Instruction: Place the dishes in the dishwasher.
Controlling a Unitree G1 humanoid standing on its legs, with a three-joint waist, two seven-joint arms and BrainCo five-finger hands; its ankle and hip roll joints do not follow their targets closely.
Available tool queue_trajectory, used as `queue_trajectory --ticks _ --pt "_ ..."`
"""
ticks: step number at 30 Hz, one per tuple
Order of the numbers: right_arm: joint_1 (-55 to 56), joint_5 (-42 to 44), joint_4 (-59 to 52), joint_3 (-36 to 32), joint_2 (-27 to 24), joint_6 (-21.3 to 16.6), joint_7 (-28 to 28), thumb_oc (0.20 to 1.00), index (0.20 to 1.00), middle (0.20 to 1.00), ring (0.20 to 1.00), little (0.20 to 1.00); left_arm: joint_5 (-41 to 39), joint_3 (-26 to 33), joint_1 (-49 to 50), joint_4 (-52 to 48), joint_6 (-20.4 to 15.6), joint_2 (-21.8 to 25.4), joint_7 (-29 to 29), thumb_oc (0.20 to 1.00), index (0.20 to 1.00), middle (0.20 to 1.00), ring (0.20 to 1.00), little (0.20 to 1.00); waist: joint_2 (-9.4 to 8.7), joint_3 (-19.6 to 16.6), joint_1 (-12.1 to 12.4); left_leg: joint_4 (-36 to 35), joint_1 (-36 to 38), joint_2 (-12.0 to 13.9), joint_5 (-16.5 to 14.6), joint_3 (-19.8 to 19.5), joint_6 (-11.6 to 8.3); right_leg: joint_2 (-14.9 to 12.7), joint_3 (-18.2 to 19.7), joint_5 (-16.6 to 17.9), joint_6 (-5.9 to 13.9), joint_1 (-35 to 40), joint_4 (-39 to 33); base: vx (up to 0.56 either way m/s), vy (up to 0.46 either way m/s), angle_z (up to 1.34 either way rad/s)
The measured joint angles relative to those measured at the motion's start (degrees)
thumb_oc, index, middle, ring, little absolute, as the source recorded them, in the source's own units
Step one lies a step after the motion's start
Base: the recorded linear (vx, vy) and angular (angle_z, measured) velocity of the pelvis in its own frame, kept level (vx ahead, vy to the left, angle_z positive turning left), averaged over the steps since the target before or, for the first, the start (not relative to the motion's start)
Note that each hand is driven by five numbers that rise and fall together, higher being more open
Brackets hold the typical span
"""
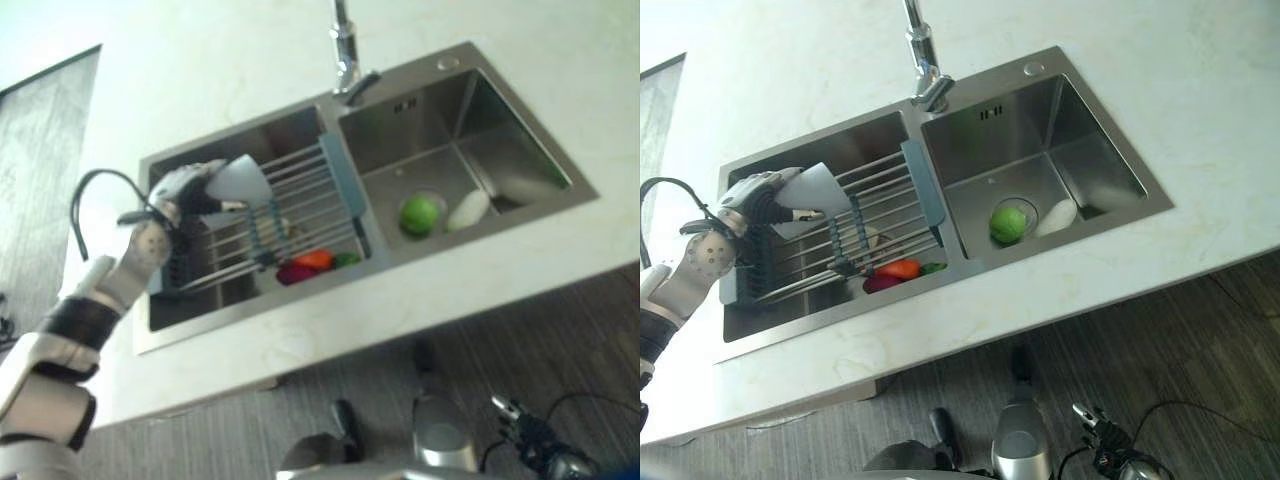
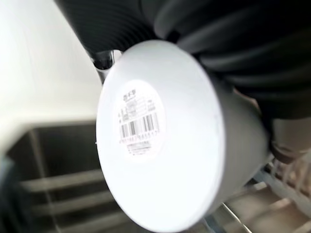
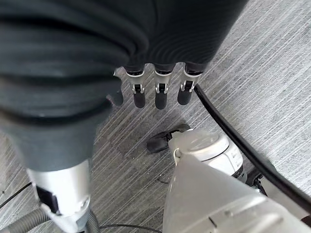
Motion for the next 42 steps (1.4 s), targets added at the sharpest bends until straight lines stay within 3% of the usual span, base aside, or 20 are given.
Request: queue_trajectory --ticks 1,4,8,11,13,17,19,20,21,22,23,25,28,30,31,32,34,38,40,42 --pt "2.1 -0.1 1.0 0.1 0.4 0.0 0.0 1.000 1.000 1.000 1.000 1.000 0.0 3.0 1.4 -1.9 -0.8 1.1 3.7 0.200 0.200 0.200 0.200 0.200 0.22 -3.0 1.9 0.0 0.2 0.3 -0.1 -1.1 -0.07 0.0 -0.7 -0.9 0.09 0.8 0.0 -0.03 -0.082 0.46" --pt "2.6 -0.1 2.1 0.0 1.4 0.0 -0.1 1.000 1.000 1.000 1.000 1.000 -0.6 12.5 10.0 -7.4 -2.6 1.8 8.0 0.200 0.200 0.200 0.200 0.200 0.42 -6.0 3.7 -0.4 0.9 0.7 -0.2 -2.9 -0.22 -0.1 -2.6 -1.6 0.21 2.7 0.0 -0.02 -0.068 0.34" --pt "2.8 -0.3 2.3 -0.1 2.5 0.3 0.2 1.000 1.000 1.000 1.000 1.000 -2.3 20.5 24.0 -11.6 -3.4 0.0 12.0 0.200 0.200 0.200 0.200 0.200 0.62 -11.1 8.5 -0.4 1.0 1.2 -0.1 -5.7 -0.24 -0.2 -5.4 -2.4 0.25 4.5 0.0 -0.05 -0.136 0.36" --pt "2.7 -3.5 4.3 0.1 3.2 1.1 1.9 1.000 1.000 1.000 1.000 1.000 -3.6 26.7 33.4 -12.4 -3.8 -8.0 15.9 0.200 0.200 0.200 0.200 0.200 -0.51 -12.2 12.3 -0.3 0.6 2.4 0.4 -9.4 -0.85 0.7 -8.8 -3.6 0.01 6.2 0.0 -0.06 -0.213 0.55" --pt "2.2 -4.6 4.8 0.2 3.1 1.3 2.5 1.000 1.000 1.000 1.000 1.000 -4.3 27.1 36.0 -12.3 -3.2 -8.9 16.9 0.200 0.200 0.200 0.200 0.200 -0.90 -12.4 15.1 0.0 0.4 3.3 0.8 -11.0 -1.19 1.4 -10.3 -4.3 0.01 7.0 0.0 -0.09 -0.249 0.44" --pt "1.6 -7.3 7.2 0.6 2.5 1.2 3.9 1.000 1.000 1.000 1.000 1.000 -4.3 31.0 39.6 -12.7 -3.6 -11.4 19.0 0.200 0.200 0.200 0.200 0.200 -0.14 -12.1 17.2 1.1 -2.8 4.4 2.1 -15.3 -2.31 2.8 -13.4 -5.2 -0.74 7.4 0.0 -0.15 -0.133 0.60" --pt "1.7 -7.2 8.2 0.4 1.9 1.1 4.4 1.000 1.000 1.000 1.000 1.000 -4.4 32.2 39.3 -12.0 -5.7 -11.6 18.9 0.200 0.200 0.200 0.200 0.200 1.19 -11.4 17.2 0.9 -5.7 4.8 4.1 -19.4 -3.45 3.1 -15.8 -5.7 -1.12 7.0 0.0 -0.22 -0.072 1.05" --pt "1.7 -7.1 8.8 0.4 1.7 1.1 4.4 1.000 1.000 1.000 1.000 1.000 -4.4 32.7 39.2 -11.6 -6.2 -11.6 18.7 0.200 0.200 0.200 0.200 0.200 1.50 -10.8 17.2 0.8 -6.7 5.4 3.8 -19.4 -2.27 3.5 -16.1 -6.3 -1.97 7.0 0.0 -0.25 -0.044 1.15" --pt "1.9 -6.6 9.0 0.3 1.7 1.1 4.3 1.000 1.000 1.000 1.000 1.000 -4.6 32.9 39.0 -11.2 -7.0 -11.4 18.4 0.200 0.200 0.200 0.200 0.200 2.20 -10.0 17.4 1.2 -7.8 6.7 2.4 -15.2 0.01 4.1 -16.3 -6.8 -2.74 6.9 0.4 -0.28 -0.009 1.32" --pt "1.9 -6.2 8.7 -0.2 1.9 1.1 4.3 1.000 1.000 1.000 1.000 1.000 -4.6 32.8 38.1 -11.1 -8.4 -11.3 18.1 0.200 0.200 0.200 0.200 0.200 1.43 -9.2 16.9 0.4 -9.1 7.4 -0.3 -10.8 3.28 3.3 -16.0 -8.9 -3.35 5.6 2.8 -0.33 0.064 1.59" --pt "2.4 -5.6 8.9 -0.6 2.4 1.2 4.1 1.000 1.000 1.000 1.000 1.000 -4.6 32.9 36.2 -11.2 -9.8 -11.3 17.7 0.200 0.200 0.200 0.200 0.200 -0.48 -8.6 16.2 1.2 -9.7 6.4 -1.0 -6.7 2.41 0.5 -17.5 -9.3 -4.26 4.0 3.4 -0.32 0.112 1.52" --pt "2.1 -4.9 8.4 -2.1 2.4 0.5 2.9 1.000 1.000 1.000 1.000 1.000 -4.5 32.4 33.1 -11.3 -11.7 -11.0 17.7 0.200 0.200 0.200 0.200 0.200 -4.38 -8.1 15.8 14.0 -10.9 5.1 -0.8 2.2 1.78 -3.7 -19.9 -8.2 -4.85 3.9 2.7 -0.30 0.192 1.12" --pt "2.3 -3.2 8.2 -5.8 1.2 -1.4 2.4 1.000 1.000 1.000 1.000 1.000 -4.5 29.0 26.6 -11.9 -14.4 -10.6 17.8 0.200 0.200 0.200 0.200 0.200 -4.02 -8.0 11.7 16.4 -4.7 7.6 -1.2 9.6 1.10 -4.8 -23.0 -7.8 -4.84 3.2 3.2 -0.30 0.384 0.92" --pt "3.0 -3.3 8.2 -7.4 -0.2 -1.9 2.4 1.000 1.000 1.000 1.000 1.000 -4.5 25.2 21.1 -11.9 -14.4 -10.6 17.8 0.200 0.200 0.200 0.200 0.200 -2.69 -7.3 9.1 11.5 -0.9 8.4 -1.0 13.2 0.77 -6.0 -24.4 -7.6 -3.93 1.7 5.0 -0.22 0.434 0.82" --pt "3.0 -3.3 8.2 -8.8 -1.4 -2.2 2.4 1.000 1.000 1.000 1.000 1.000 -4.5 22.9 19.1 -11.9 -14.5 -10.6 17.6 0.200 0.200 0.200 0.200 0.200 -0.62 -7.2 7.8 7.3 0.7 7.7 2.6 12.7 1.25 -6.4 -24.0 -7.4 -3.02 0.0 7.2 -0.23 0.490 0.53" --pt "3.1 -3.3 8.2 -10.0 -1.6 -2.5 2.3 1.000 1.000 1.000 1.000 1.000 -4.5 21.1 17.6 -11.8 -14.5 -10.8 17.4 0.200 0.200 0.200 0.200 0.200 -0.15 -7.1 7.2 4.2 1.0 5.9 2.1 12.3 0.48 -7.8 -24.0 -6.3 -2.33 -1.7 9.0 -0.20 0.470 0.47" --pt "3.4 -3.4 8.2 -11.0 0.6 -2.4 1.9 1.000 1.000 1.000 1.000 1.000 -4.3 18.8 17.2 -11.8 -14.4 -12.4 16.3 0.200 0.200 0.200 0.200 0.200 -2.10 -6.8 7.4 2.2 0.7 0.5 1.8 9.4 0.49 -13.5 -24.9 -3.2 1.65 -1.5 9.6 -0.20 0.454 0.69" --pt "1.1 -3.4 3.5 -6.1 5.1 -2.5 0.4 1.000 1.000 1.000 1.000 1.000 -4.1 19.5 20.6 -15.3 -12.9 -12.2 16.5 0.200 0.200 0.200 0.200 0.200 -3.49 -7.0 11.2 2.2 -0.2 -0.9 -1.3 4.5 0.18 -15.6 -25.2 -1.6 2.99 0.5 9.2 -0.17 0.296 0.70" --pt "-0.4 -3.3 1.4 -6.1 7.0 -2.5 -0.7 1.000 1.000 1.000 1.000 1.000 -2.7 19.7 22.3 -17.1 -11.8 -12.1 16.8 0.200 0.200 0.200 0.200 0.200 -5.06 -6.9 13.2 2.7 -0.8 -0.9 -1.4 2.3 0.36 -15.6 -21.8 -1.6 3.03 2.0 9.3 -0.10 0.120 0.74" --pt "-0.5 -3.3 0.1 -6.2 8.6 -2.1 -0.6 1.000 1.000 1.000 1.000 1.000 -1.9 19.4 22.2 -20.1 -11.8 -11.9 17.0 0.200 0.200 0.200 0.200 0.200 -6.47 -6.4 12.8 7.1 -4.4 -1.6 -2.2 -2.0 1.48 -17.3 -15.7 -2.3 3.83 3.6 11.2 -0.06 0.011 1.34"
